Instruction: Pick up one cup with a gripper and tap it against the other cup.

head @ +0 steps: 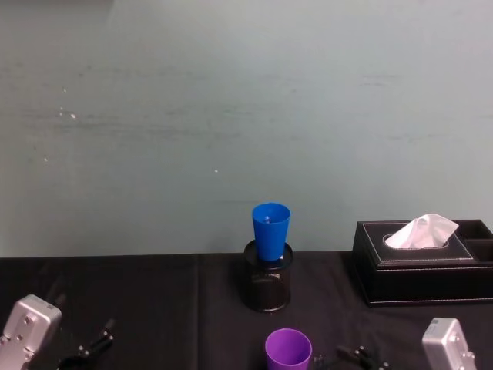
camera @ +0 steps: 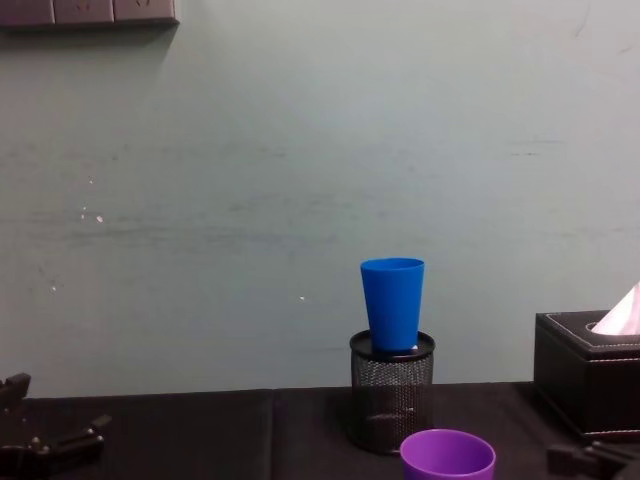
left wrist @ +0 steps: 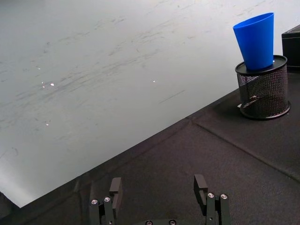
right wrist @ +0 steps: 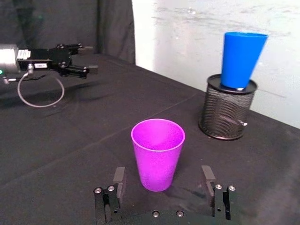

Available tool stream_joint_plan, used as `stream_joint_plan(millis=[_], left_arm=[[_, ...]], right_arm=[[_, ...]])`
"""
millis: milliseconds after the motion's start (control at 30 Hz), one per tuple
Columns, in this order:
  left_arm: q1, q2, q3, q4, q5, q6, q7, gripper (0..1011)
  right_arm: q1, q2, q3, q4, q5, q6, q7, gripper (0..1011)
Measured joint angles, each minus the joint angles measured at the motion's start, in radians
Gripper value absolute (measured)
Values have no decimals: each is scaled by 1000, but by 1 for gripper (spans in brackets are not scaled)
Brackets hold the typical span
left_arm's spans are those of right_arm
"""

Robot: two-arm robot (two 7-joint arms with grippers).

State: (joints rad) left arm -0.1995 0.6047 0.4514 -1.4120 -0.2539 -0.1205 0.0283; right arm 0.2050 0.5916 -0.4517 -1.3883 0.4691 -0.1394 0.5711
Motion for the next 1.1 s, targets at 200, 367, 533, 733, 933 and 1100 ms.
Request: stream_joint_plan(millis=[200, 367, 533, 733, 933, 1100], left_arm=[[0, 0, 0, 0, 0, 0, 0, 1000], [0, 0, 0, 0, 0, 0, 0, 1000], [0, 0, 0, 0, 0, 0, 0, 1000], [0, 0, 0, 0, 0, 0, 0, 1000], [0, 0, 0, 0, 0, 0, 0, 1000], [0, 0, 0, 0, 0, 0, 0, 1000]], right_arm=[[38, -38, -14, 56, -17, -4, 39, 1003], [70, -73, -20, 104, -30, -13, 68, 1003], [96, -101, -21, 146, -34, -21, 88, 1003], [128, -134, -22, 200, -35, -34, 109, 1003], [156, -161, -26, 243, -37, -44, 123, 1003], [176, -182, -30, 272, -39, -52, 134, 1003]])
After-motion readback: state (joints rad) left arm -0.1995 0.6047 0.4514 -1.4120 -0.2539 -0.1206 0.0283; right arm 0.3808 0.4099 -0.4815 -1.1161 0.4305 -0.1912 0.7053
